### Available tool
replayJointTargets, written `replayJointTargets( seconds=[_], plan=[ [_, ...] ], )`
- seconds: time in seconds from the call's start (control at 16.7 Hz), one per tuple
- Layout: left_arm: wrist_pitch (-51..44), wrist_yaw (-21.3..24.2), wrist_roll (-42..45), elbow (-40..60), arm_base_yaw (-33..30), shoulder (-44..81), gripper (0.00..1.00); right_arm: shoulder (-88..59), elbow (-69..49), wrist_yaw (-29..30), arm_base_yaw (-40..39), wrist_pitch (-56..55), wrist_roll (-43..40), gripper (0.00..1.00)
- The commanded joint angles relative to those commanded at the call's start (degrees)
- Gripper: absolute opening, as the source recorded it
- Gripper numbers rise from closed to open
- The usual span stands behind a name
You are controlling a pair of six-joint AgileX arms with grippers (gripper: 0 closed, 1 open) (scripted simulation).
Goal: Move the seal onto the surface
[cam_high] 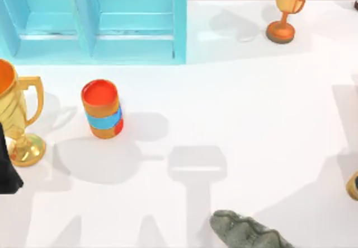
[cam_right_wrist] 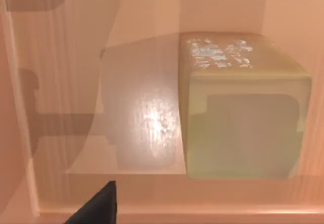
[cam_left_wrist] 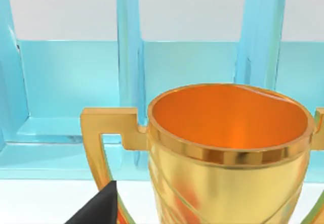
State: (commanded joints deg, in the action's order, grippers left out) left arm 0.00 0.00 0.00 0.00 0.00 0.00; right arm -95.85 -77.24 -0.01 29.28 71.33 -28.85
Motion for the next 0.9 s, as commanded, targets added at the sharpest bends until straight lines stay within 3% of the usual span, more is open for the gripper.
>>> replayJointTargets(
  seconds=[0.36, 0.9],
  plan=[
    [0.0, 0.0, 0.0, 0.0, 0.0, 0.0, 1.0, -0.5, 2.1, 0.0, -0.2, -2.4, 0.2, 1.0],
    [0.0, 0.0, 0.0, 0.0, 0.0, 0.0, 1.0, -6.1, 16.4, 0.0, -0.2, -22.5, 0.3, 1.0]
  ],
)
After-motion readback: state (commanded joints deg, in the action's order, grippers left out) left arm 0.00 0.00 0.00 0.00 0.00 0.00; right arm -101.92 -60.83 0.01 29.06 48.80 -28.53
